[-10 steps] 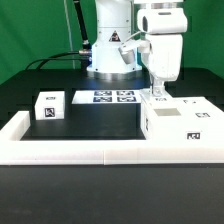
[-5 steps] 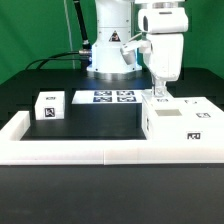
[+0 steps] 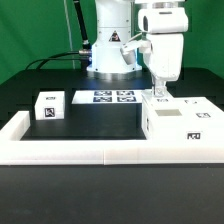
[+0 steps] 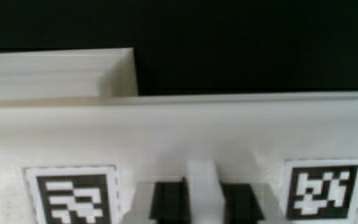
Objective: Assemble cabinet
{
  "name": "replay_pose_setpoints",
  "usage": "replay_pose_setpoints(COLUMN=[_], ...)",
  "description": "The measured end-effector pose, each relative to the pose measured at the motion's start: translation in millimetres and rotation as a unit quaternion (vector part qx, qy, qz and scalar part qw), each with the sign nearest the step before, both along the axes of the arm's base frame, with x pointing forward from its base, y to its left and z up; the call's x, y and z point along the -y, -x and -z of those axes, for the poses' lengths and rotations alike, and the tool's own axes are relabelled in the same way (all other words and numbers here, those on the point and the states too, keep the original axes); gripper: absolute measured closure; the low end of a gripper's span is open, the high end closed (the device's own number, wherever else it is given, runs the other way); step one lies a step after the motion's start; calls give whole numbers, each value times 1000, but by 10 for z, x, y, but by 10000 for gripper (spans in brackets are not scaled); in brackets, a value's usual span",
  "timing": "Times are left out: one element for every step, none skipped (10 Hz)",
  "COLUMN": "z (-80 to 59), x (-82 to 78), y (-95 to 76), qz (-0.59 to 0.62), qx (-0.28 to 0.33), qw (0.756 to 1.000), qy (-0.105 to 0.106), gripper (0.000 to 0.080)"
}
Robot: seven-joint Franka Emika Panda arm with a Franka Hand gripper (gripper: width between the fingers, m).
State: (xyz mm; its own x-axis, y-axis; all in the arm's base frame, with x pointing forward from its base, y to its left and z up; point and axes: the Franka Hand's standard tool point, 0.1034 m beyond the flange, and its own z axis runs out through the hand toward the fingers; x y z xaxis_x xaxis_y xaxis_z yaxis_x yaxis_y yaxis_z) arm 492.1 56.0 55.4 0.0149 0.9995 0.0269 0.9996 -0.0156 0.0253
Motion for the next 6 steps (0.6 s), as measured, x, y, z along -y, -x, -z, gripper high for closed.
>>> replay_pose_setpoints(z=[-4,-8,-10,-12,-14,-15], x=[-9,-7,-11,-17,-15,-15], y=[-59,-134,-216,-299,-379,-459], qz=[1,2,3,3,3,4], qx=[-2,-5,-5,-3,0,1], qw=[1000,1000,1000,1000,1000,1000], qy=[1,2,1,0,-1,-2], gripper=[728,728,728,728,728,728])
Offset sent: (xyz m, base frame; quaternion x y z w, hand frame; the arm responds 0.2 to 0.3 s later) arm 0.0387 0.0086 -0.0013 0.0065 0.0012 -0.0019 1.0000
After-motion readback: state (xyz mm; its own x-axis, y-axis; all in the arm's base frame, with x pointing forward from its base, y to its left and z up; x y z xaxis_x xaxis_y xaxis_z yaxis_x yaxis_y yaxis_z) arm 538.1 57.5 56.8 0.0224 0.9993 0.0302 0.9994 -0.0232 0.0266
